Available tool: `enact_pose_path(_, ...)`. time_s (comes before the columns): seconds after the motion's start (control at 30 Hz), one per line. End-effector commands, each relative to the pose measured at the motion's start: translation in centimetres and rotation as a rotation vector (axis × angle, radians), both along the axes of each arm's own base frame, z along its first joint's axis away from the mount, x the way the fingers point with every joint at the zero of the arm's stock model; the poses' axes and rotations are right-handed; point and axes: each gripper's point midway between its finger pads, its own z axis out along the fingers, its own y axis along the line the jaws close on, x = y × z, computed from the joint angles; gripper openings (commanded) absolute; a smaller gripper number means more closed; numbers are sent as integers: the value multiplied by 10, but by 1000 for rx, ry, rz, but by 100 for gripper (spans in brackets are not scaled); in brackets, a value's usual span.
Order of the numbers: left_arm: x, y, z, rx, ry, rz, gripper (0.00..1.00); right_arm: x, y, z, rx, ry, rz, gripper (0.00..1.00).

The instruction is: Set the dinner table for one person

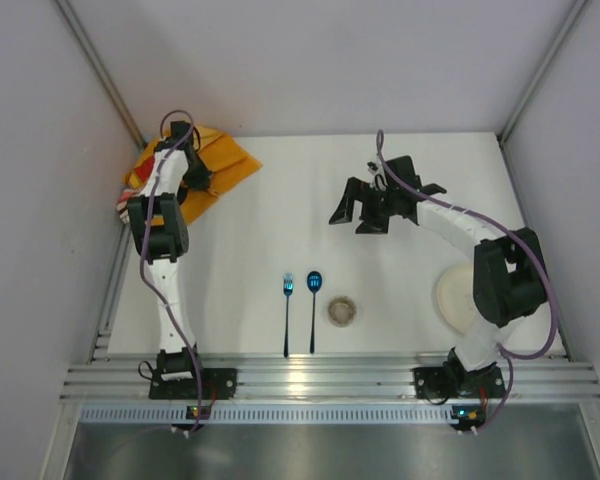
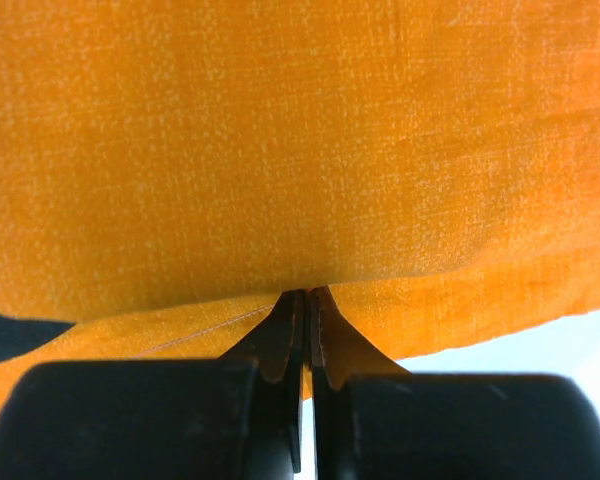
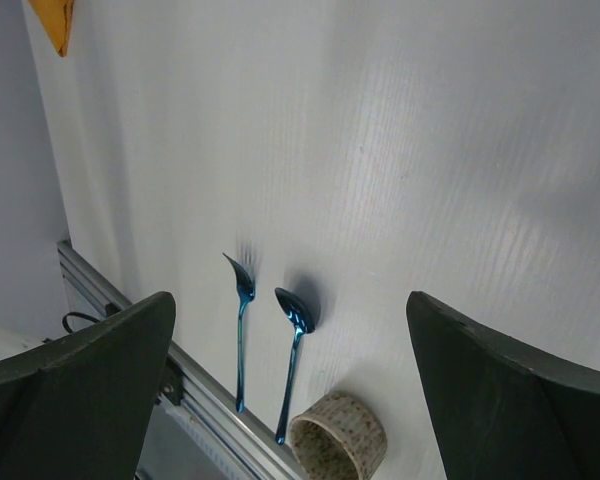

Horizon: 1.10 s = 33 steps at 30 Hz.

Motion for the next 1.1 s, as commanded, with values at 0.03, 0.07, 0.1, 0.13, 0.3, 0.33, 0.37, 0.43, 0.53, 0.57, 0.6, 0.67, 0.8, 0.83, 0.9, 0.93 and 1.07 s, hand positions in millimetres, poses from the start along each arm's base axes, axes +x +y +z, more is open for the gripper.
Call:
enact_pose_path(0.03, 11, -79, 8, -176, -31, -79, 0, 15, 3, 13, 27, -30, -2, 100)
enact_pose_path(0.07, 16, -89, 14, -207, -49, -73, 0, 16, 3, 13, 28, -29, -5, 100)
enact_pose_path(0.1, 15, -130, 20, -232, -58, -125, 0, 16, 2, 12, 23, -28, -10, 100)
enact_pose_path(0.13, 20, -148, 32, -262, -89, -138, 0, 16, 1, 12, 20, -25, -14, 100)
enact_pose_path(0.3, 9, -307, 95, -537, -197, -245, 11, 17, -13, 6, -12, -24, -54, 100)
enact_pose_path(0.33, 5, -332, 113, -598, -226, -288, 29, 18, -15, 5, -17, -24, -58, 100)
enact_pose_path(0.37, 4, -365, 139, -675, -296, -340, 73, 17, -16, 3, -21, -16, -62, 100)
enact_pose_path(0.43, 1, -384, 187, -759, -386, -390, 99, 17, -16, 3, -21, -13, -63, 100)
enact_pose_path(0.53, -7, -378, 246, -807, -485, -429, 98, 25, -16, 9, -25, -34, -74, 100)
enact_pose_path(0.57, -6, -365, 253, -794, -499, -426, 98, 31, -15, 17, -23, -56, -79, 100)
enact_pose_path(0.6, -10, -359, 262, -791, -516, -434, 98, 35, -16, 15, -32, -59, -84, 100)
enact_pose_path(0.67, -18, -332, 269, -733, -535, -431, 98, 46, -18, 20, -40, -72, -101, 100)
enact_pose_path(0.8, -28, -273, 234, -480, -445, -381, 99, 66, -44, 21, -69, -64, -188, 100)
enact_pose_path(0.83, -39, -257, 213, -414, -354, -357, 99, 69, -53, 19, -84, -57, -220, 100)
enact_pose_path(0.9, -44, -217, 188, -256, -287, -326, 98, 76, -76, 14, -99, -34, -288, 100)
enact_pose_path(0.93, -55, -203, 172, -207, -217, -314, 98, 79, -85, 9, -116, -20, -318, 100)
enact_pose_path(1.07, -78, -157, 128, -57, -78, -314, 98, 82, -119, -8, -157, 48, -391, 100)
